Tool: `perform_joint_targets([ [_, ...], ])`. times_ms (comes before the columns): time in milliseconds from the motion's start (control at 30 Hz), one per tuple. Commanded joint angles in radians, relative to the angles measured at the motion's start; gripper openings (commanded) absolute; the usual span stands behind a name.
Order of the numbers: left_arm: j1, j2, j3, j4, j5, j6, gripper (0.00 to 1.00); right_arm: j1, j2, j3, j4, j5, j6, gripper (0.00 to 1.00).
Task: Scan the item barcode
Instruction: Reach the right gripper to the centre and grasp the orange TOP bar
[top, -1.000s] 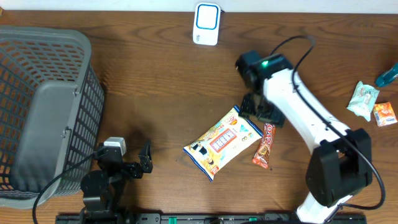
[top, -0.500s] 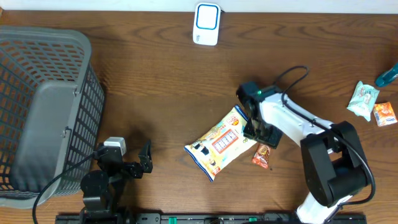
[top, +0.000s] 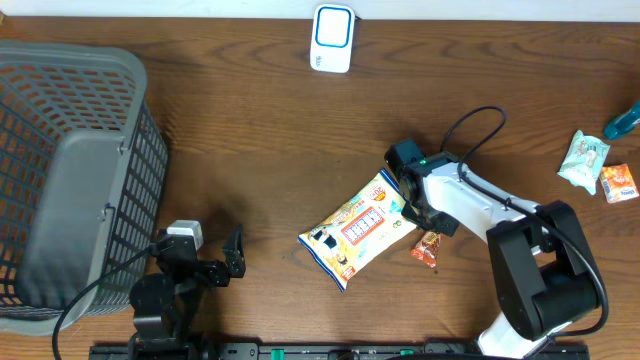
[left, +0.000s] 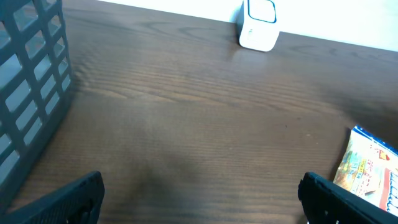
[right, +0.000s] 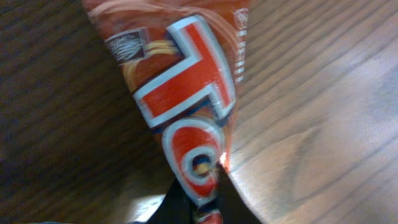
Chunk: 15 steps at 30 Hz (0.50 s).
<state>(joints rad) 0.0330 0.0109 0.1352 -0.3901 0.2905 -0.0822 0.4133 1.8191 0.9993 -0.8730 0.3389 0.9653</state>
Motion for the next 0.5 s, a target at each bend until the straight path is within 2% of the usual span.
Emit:
perform_joint_targets([
  [0,0.006,-0.005,-0.015,-0.019,0.013,-0.009,1.00,-0.008,0.032,-0.043,0.033,-0.131,-0.129,0.01],
  [67,0.006,-0.005,-0.015,-0.019,0.013,-0.009,1.00,-0.012,0.030,-0.027,0.061,-0.239,-0.275,0.01],
  [100,0.006,-0.005,-0.015,-0.019,0.013,-0.010,1.00,-0.027,0.025,0.017,0.049,-0.376,-0.411,0.01],
  [167,0.006,-0.005,-0.015,-0.019,0.013,-0.009,1.00,-0.054,0.016,0.073,0.003,-0.546,-0.541,0.01],
  [233,0.006,-0.005,-0.015,-0.019,0.013,-0.009,1.00,-0.105,-0.004,0.152,-0.098,-0.803,-0.706,0.01],
  [267,0.006,-0.005,-0.015,-0.019,0.013,-0.009,1.00,-0.142,-0.023,0.187,-0.151,-1.003,-0.832,0.01],
  [367,0.006,-0.005,-0.015,-0.019,0.013,-0.010,1.00,-0.216,-0.060,0.197,-0.207,-1.374,-1.087,0.01],
  [467,0.006,-0.005,-0.015,-0.019,0.013,-0.009,1.00,-0.255,-0.060,0.192,-0.221,-1.447,-1.135,0.01],
])
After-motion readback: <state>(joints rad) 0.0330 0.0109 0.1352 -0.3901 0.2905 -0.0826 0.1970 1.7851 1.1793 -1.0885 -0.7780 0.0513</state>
